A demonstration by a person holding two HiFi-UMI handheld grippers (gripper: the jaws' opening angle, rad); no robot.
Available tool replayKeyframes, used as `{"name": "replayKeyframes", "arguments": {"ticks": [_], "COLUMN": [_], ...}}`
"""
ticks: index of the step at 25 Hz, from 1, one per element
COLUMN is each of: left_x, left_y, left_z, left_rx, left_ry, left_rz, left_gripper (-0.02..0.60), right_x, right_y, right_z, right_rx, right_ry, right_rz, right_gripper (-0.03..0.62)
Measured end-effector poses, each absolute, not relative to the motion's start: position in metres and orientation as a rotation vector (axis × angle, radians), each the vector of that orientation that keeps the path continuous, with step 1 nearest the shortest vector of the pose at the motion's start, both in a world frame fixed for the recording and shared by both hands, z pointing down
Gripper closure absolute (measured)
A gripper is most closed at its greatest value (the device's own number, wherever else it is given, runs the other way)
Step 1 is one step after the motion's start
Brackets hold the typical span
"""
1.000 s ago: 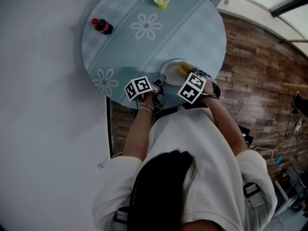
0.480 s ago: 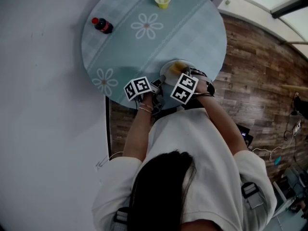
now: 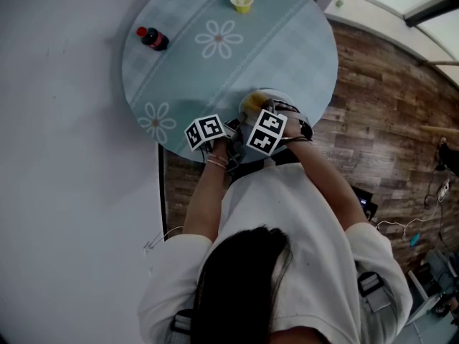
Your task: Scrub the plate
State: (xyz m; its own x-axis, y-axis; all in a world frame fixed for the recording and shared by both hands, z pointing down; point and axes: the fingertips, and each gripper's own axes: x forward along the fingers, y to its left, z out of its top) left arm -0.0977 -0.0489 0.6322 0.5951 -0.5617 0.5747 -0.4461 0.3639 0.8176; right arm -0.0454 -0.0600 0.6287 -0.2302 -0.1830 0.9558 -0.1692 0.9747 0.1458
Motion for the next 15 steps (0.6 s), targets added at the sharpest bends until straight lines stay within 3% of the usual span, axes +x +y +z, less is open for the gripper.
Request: {"name": "replayKeyframes", "arguments": {"ticks": [15], "left_x": [-0.098], "left_y": [-0.05], "left_z": [0.632], "left_rx": [1.254], "left_ry": [-1.006], "left_rz": [-0.093], "left_gripper": [0.545], "right_x": [-0.072], "right_y": [-0.046], "right_z": [0.625], "right_rx": [0.176], "right_ry": [-1.917], "right_rz": [0.014], "right_gripper": [0.534]}}
